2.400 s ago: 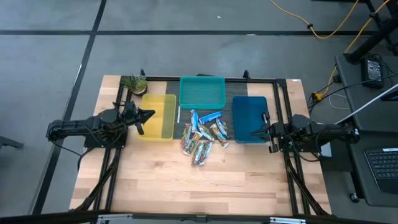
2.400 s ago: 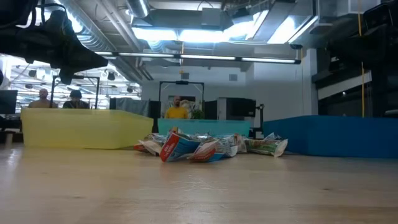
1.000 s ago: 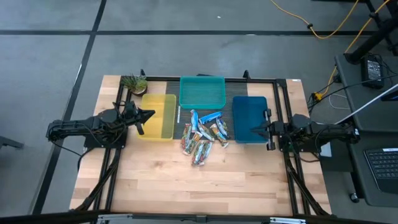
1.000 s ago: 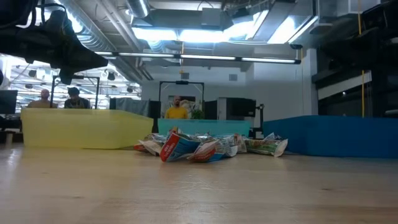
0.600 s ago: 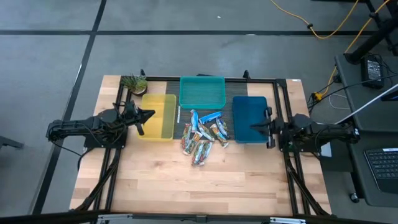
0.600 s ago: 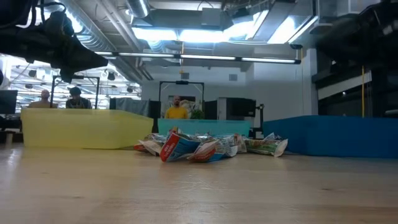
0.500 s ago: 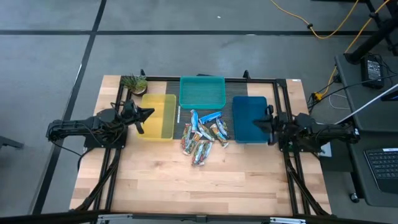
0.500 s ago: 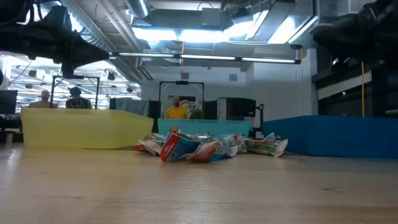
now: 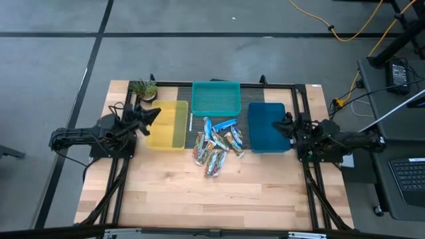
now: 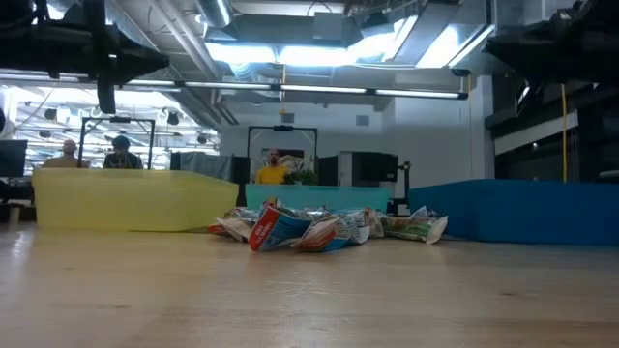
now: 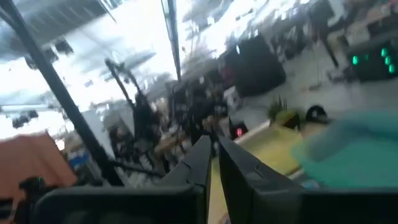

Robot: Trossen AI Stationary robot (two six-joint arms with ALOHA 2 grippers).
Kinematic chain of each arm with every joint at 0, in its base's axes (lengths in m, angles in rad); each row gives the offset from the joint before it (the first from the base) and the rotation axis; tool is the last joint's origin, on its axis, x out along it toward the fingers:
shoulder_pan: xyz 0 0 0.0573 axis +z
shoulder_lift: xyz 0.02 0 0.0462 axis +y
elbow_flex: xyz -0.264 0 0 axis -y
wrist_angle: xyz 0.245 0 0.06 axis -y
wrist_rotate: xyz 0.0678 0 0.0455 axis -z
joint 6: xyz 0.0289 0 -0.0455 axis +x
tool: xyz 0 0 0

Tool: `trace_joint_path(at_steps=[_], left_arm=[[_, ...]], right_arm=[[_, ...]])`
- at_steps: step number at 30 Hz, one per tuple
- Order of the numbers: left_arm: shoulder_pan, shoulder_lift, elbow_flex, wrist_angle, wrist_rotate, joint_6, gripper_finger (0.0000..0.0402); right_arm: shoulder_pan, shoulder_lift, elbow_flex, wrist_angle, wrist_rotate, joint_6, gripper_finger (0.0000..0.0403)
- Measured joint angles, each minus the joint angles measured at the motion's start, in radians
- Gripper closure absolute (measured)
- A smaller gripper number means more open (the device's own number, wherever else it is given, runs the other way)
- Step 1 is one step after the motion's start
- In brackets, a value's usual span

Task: Pick and place Granola Bars by type
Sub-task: Put the right yellow granola bar into the blue bin

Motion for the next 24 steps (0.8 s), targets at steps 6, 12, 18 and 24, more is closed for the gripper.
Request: trace_joint_path(at_steps=[6,12,18,24], left_arm=[[0.000,0.001,0.000,0.031,-0.017,-0.006,0.0388],[0.000,0.003,0.000,0.036,-0.018,0.014,0.0388],[0.000,0.003,0.000,0.036,0.020,0.099,0.0388],[0.000,0.003,0.000,0.030,0.107,0.111,0.0388]], right_arm=[[0.000,0.210,0.257,-0.323,-0.038,-0.044,0.0310],[0.000,0.552,0.556,-0.541,-0.060,-0.171,0.0224],[0.000,0.902,0.750,-0.573,-0.086,-0.258,0.0159],[0.000,1.177,0.848,-0.507,-0.100,-0.338,0.0142]])
